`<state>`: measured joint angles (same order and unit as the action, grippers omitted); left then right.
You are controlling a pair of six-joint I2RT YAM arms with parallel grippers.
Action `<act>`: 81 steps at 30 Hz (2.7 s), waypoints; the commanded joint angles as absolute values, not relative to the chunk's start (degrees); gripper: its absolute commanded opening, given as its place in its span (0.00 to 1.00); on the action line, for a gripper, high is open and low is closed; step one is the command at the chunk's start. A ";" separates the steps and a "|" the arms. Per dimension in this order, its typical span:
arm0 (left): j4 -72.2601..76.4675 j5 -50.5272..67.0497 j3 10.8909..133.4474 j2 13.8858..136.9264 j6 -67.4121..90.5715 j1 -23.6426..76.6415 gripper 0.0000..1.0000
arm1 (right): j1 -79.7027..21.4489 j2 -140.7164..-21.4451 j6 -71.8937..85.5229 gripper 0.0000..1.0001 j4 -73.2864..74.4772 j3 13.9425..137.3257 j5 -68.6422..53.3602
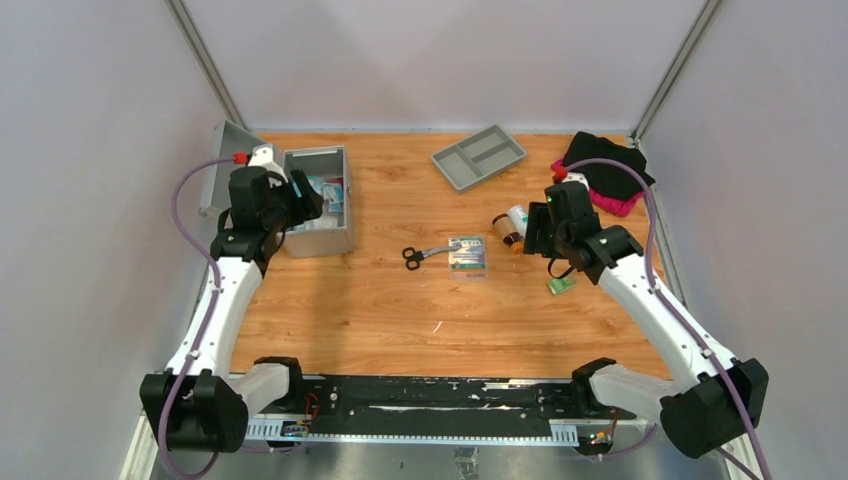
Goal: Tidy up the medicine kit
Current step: Place the medical item at the medicine box, then pick up the pill bottle at the center of the board.
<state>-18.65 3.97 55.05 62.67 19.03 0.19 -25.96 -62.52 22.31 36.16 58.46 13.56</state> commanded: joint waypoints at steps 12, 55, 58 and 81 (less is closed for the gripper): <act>-15.07 14.18 48.76 59.36 20.22 0.18 0.73 | -12.83 -82.18 13.94 0.67 36.50 67.87 -6.63; -13.80 17.64 47.87 59.18 19.91 0.18 0.75 | -20.16 -111.90 3.39 0.29 37.34 84.61 -6.35; -11.56 20.97 47.24 59.21 20.86 0.18 0.75 | -20.34 -106.56 4.20 0.23 35.43 81.62 -8.35; 2.54 24.81 46.89 51.88 45.21 19.21 0.80 | -38.06 -82.12 46.38 0.11 -27.58 57.34 -35.05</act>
<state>0.43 27.07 45.89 54.06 41.28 16.43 -34.74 -81.60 38.00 -10.09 56.51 -31.73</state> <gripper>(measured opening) 0.810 0.498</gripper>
